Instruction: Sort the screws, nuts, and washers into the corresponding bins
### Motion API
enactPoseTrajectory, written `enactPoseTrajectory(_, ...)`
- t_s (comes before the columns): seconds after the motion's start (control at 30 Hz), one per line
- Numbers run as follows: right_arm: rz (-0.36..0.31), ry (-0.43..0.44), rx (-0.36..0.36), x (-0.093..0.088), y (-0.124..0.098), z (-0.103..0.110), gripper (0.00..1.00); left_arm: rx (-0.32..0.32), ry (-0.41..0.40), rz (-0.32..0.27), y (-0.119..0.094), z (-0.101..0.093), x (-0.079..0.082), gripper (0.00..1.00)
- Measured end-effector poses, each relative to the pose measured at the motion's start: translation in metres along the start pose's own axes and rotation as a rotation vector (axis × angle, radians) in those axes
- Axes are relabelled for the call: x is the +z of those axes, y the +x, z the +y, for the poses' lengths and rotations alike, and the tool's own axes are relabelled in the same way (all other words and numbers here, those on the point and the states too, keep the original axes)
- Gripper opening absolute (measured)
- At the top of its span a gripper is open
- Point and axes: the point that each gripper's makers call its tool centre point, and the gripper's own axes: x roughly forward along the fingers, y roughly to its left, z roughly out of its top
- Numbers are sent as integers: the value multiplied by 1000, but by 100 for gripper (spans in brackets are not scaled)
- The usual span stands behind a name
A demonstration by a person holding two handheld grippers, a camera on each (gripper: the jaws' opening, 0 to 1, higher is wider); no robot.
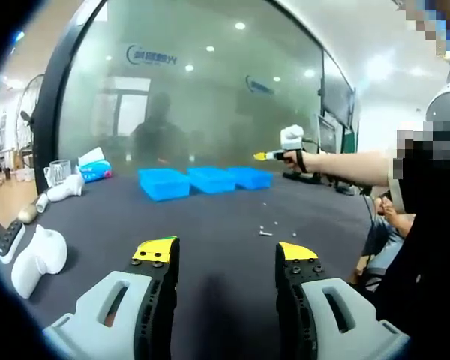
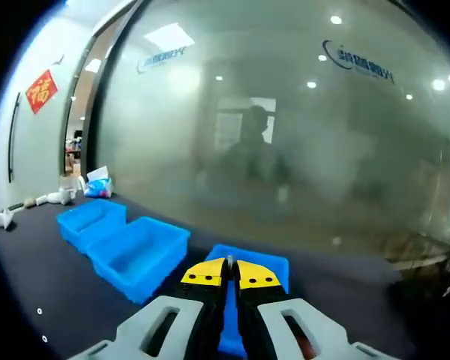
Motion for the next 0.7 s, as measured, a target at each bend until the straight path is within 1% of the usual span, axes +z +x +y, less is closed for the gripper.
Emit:
enactPoseTrajectory(0.03, -12, -38, -7, 2, -1, -2, 6, 0, 1, 2, 0, 0, 0, 50)
enactPoseTrajectory(0.07, -17, -42, -11, 2, -2, -2, 10, 0, 2, 2, 0, 0, 0, 50)
enactPoseTrajectory(0.1, -28, -46, -5, 3, -4, -2, 17, 0, 3, 1, 0, 0, 0, 50)
enactPoseTrajectory(0.17, -23, -69, 34, 2, -6, 4, 23, 3, 5, 2, 0, 0, 1, 50)
enactPoseTrajectory(0.27, -41, -48, 36, 1, -14, 5, 23, 4, 3, 1, 0, 0, 1, 50)
enactPoseTrajectory(0.37, -49, -17, 52, -2, -24, 10, 28, 0, 4, 3, 1, -1, 0, 50)
enactPoseTrajectory(0.47, -63, -11, 69, -4, -37, 14, 28, -3, 5, 3, 1, -3, 1, 50)
enactPoseTrajectory(0.57, -85, 7, 86, -4, -54, 18, 28, -2, 7, 1, 0, -3, 2, 50)
enactPoseTrajectory(0.7, -118, 37, 110, -3, -84, 23, 28, 0, 10, -1, 0, -3, 3, 50)
